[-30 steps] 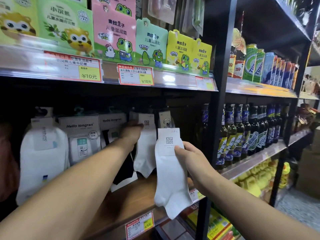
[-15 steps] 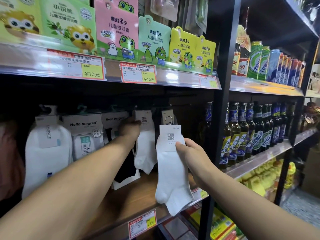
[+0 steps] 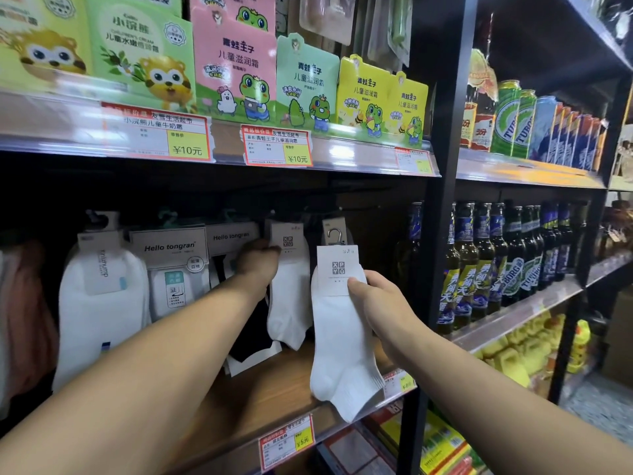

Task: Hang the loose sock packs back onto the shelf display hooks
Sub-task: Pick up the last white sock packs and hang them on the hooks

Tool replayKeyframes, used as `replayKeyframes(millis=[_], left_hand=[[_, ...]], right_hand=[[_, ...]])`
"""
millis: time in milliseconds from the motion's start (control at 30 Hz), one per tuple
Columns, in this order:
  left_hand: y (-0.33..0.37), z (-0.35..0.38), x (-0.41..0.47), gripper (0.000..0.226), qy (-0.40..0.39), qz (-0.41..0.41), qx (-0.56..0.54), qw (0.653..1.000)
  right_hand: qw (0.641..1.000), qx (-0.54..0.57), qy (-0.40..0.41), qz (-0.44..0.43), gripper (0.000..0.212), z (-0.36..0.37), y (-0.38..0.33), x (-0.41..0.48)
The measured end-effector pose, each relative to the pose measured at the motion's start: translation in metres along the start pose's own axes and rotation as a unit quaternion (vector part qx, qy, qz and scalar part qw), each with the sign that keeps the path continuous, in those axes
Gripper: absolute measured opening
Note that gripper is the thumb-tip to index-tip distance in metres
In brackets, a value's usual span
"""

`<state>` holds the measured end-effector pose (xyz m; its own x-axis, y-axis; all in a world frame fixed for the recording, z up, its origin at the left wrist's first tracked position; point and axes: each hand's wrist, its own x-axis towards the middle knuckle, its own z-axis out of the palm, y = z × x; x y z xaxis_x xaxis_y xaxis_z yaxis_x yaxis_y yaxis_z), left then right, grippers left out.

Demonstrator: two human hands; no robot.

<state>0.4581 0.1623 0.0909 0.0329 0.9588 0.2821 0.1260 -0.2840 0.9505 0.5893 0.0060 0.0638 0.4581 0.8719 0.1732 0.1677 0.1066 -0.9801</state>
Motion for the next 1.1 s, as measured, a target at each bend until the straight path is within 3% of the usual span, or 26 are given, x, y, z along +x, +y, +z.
replayKeyframes(millis=[400,800,1100], left_hand=[[0.0,-0.033,-0.024,0.023,-0.039,0.024,-0.042,0.998],[-0.002,-0.054,-0.038,0.018,-0.046,0.032,-0.065,0.996],[-0.008,-0.07,-0.04,0.032,-0.06,0.016,-0.044,0.997]], right_hand=[[0.999,0.033,0.004,0.012,0.026,0.02,-0.016,0.031],[0.998,-0.048,-0.018,0.031,0.04,0.051,-0.037,0.073],[0.993,-0.079,-0.032,0.079,0.045,0.063,-0.023,0.086]])
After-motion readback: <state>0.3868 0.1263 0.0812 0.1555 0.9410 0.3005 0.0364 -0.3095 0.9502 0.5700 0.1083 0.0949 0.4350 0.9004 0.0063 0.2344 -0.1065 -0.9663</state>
